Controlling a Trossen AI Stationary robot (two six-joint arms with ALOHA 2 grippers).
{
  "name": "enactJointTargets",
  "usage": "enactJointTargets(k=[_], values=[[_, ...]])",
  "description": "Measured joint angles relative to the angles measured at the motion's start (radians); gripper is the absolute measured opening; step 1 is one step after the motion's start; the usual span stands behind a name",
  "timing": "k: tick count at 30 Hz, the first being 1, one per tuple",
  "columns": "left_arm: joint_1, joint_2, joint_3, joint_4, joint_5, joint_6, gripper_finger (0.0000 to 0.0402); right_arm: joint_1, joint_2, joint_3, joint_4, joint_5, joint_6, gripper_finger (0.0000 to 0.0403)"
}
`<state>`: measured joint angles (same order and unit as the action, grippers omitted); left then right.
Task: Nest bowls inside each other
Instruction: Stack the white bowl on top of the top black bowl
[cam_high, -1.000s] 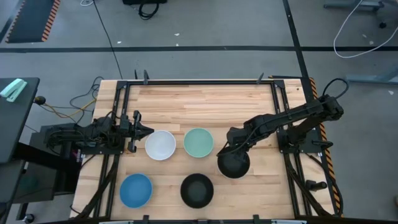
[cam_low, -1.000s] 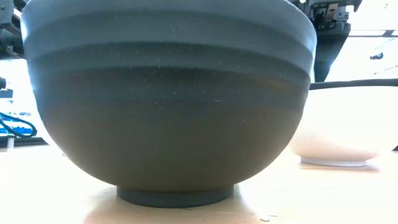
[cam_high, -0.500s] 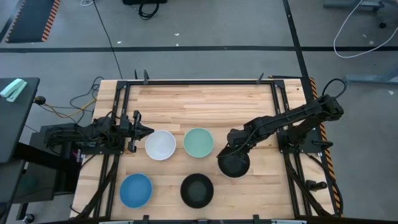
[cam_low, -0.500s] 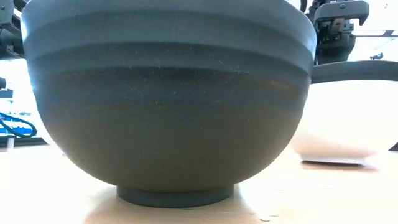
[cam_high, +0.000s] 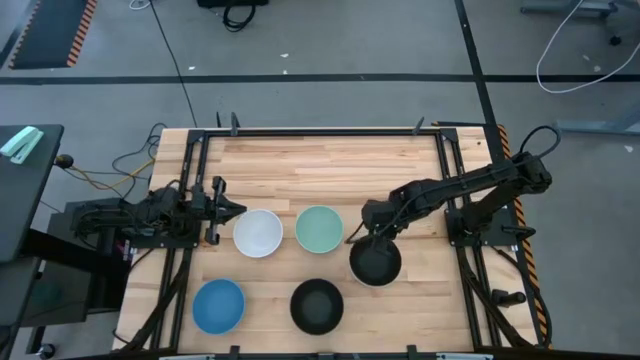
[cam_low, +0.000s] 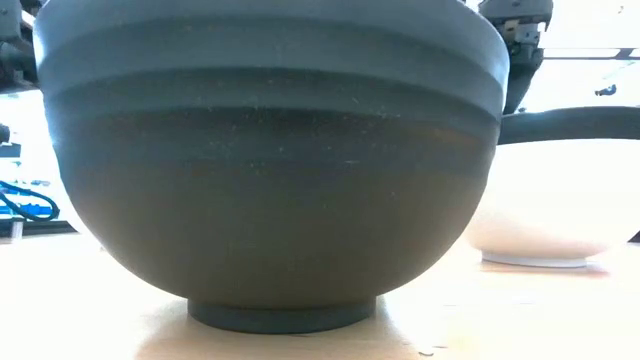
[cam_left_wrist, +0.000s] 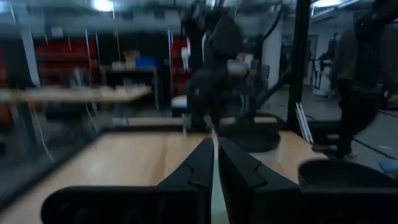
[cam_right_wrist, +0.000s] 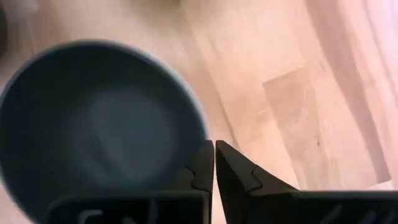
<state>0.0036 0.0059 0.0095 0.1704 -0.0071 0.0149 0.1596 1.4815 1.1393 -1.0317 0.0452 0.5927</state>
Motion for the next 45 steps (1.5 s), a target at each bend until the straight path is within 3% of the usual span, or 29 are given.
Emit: enactJointTargets(k=[4, 11, 21, 27, 35, 45], values=[[0.0, 0.017, 0.069, -0.048, -0.022, -0.004, 0.0018, -0.046, 0.0, 0.0, 0.002, 0.01, -0.02, 0.0027], [0.0, 0.193, 0.305, -0.425, -0.227, -0.166, 0.0017, -0.103, 0.0, 0.0, 0.003, 0.011, -0.072, 0.0027], [0.0, 0.656, 0.712, -0.942, -0.179, -0.463, 0.0033, -0.117, 0.0, 0.0, -0.01, 0.011, -0.128, 0.0027], [0.0, 0.899, 0.859, -1.194, -0.179, -0.554, 0.0032, -0.097, 0.0, 0.0, -0.071, 0.018, -0.117, 0.0027], [0.02, 1.081, 0.907, -1.257, -0.144, -0.527, 0.0038, -0.01, -0.052, 0.0, -0.116, 0.096, -0.069, 0.0027], [0.127, 1.144, 0.907, -1.252, -0.119, -0.472, 0.0059, 0.13, -0.194, 0.0, -0.099, 0.263, 0.017, 0.0027]])
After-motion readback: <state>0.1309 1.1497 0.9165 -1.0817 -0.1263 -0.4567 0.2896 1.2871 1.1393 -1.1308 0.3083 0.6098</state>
